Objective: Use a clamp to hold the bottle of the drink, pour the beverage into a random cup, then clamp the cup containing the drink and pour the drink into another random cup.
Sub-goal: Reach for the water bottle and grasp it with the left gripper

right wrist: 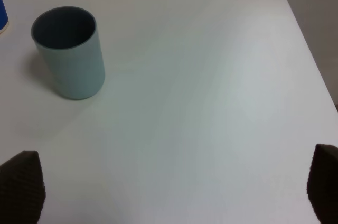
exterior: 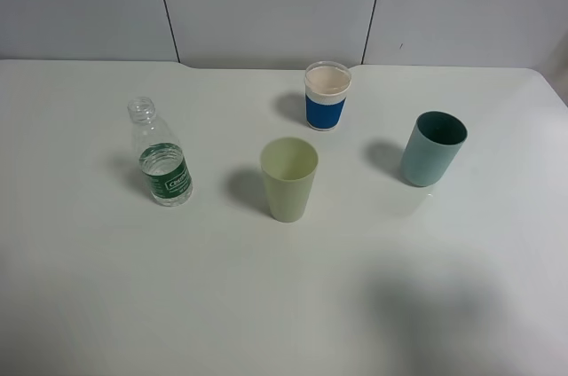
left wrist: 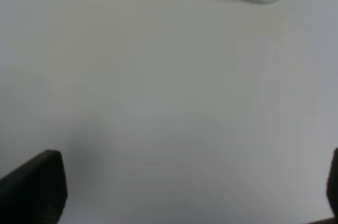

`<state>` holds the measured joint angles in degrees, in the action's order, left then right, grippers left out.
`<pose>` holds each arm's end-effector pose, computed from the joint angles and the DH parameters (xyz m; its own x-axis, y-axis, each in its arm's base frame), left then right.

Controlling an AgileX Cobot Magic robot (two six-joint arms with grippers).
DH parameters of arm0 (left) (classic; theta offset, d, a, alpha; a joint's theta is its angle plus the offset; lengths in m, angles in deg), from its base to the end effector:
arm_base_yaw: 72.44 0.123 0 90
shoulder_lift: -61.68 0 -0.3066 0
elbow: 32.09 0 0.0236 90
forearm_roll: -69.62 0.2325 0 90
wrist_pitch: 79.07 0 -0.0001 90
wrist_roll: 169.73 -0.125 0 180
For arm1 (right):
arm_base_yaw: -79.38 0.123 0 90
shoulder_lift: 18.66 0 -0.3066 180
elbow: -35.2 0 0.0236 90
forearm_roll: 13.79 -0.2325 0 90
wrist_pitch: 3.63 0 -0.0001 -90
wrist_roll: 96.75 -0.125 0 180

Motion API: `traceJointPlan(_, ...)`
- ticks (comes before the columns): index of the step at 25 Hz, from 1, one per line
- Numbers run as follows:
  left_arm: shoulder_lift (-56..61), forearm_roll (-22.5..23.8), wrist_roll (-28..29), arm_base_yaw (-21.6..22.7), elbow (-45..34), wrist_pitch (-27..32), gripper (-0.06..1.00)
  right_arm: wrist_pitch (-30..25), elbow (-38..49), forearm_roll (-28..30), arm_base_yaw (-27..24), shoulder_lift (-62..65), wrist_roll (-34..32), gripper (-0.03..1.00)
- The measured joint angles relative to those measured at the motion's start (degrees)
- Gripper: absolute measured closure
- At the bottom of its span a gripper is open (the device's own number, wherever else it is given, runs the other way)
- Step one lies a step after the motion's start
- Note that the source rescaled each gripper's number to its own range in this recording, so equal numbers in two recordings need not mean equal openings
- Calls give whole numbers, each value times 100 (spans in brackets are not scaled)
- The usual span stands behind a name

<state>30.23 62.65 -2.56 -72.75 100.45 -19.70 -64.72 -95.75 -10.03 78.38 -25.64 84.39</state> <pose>0.0449 -0.0133 0.2583 -0.7224 0.1640 -0.6717 0.1940 0.9805 0.0308 -0.0137 -0.0069 0.2529 -0.4579 -0.0436 -0.8879 0.0449 0.9964 -0.0721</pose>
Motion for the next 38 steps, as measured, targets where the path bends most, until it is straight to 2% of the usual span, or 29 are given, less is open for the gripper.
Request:
traceJointPlan(5,-611,-90,-232,0,43,-288,-6,0,0,0,0,0,0,-3)
traceJointPlan(7,-1486,-320,-309,0,43,-610,-6,0,0,0,0,0,0,-3)
traceJointPlan(14,-2140,-374,-314,0,43,-964,-6,0,0,0,0,0,0,-3)
traceJointPlan(17,-2646,-381,-314,0,37,-1333,-6,0,0,0,0,0,0,-3)
traceJointPlan(18,-2887,-381,-314,-64,-26,-1552,-6,0,0,0,0,0,0,-3)
traceJointPlan(20,-3327,-441,-321,-611,-350,-2202,-6,0,0,0,0,0,0,-3)
traceJointPlan(25,-3524,-578,-326,-918,-522,-2670,-6,0,0,0,0,0,0,-3)
traceJointPlan(27,-3684,-749,-326,-1143,-632,-3114,-6,0,0,0,0,0,0,-3)
traceJointPlan(28,-3921,-1012,-326,-1485,-880,-4013,-6,0,0,0,0,0,0,-3)
traceJointPlan(29,-4103,-1074,-326,-1717,-1095,-4667,-6,0,0,0,0,0,0,-3)
traceJointPlan(33,-4368,-1092,-326,-2009,-1405,-5719,-6,0,0,0,0,0,0,-3)
traceJointPlan(34,-4553,-1099,-305,-2131,-1599,-6493,-6,0,0,0,0,0,0,-3)
traceJointPlan(36,-4553,-1099,-305,-2131,-1599,-6493,-6,0,0,0,0,0,0,-3)
traceJointPlan(38,-4636,-992,-210,-2151,-1696,-6923,-6,0,0,0,0,0,0,-3)
